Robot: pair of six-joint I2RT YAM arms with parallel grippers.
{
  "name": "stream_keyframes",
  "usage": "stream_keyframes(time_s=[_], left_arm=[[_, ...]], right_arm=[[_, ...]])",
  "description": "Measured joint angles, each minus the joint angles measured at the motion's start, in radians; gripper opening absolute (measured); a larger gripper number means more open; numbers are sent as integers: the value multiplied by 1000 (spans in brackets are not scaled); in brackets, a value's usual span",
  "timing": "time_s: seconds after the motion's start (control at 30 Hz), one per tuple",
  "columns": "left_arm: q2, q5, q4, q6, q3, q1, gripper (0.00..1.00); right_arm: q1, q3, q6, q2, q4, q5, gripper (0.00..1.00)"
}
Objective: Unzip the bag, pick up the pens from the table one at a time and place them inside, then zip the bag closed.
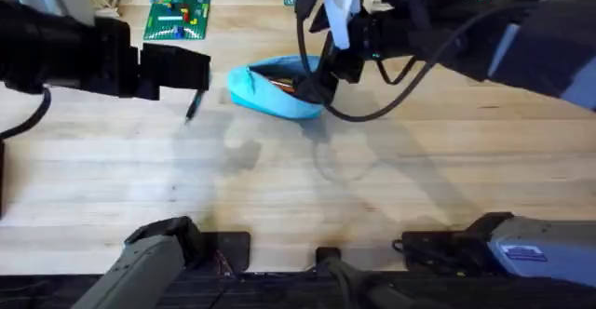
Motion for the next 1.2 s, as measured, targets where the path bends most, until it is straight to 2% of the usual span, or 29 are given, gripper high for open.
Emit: stream_keyframes(time_s=[0.17, 0.33, 0.57, 0.93, 1.2], left_arm=[[0, 0, 0, 0, 0, 0, 995], [0, 0, 0, 0, 0, 0, 995], [0, 0, 0, 0, 0, 0, 995], [7, -27, 0, 0, 0, 0, 995], [94, -76, 16, -2, 0, 0, 994]], right_arm=[[0, 0, 29, -84, -145, 16, 997], [-5, 0, 191, -169, -231, 37, 998], [-34, 0, 350, -250, -387, 140, 997], [-43, 0, 441, -419, -601, 248, 998], [-43, 0, 459, -561, -697, 262, 997]])
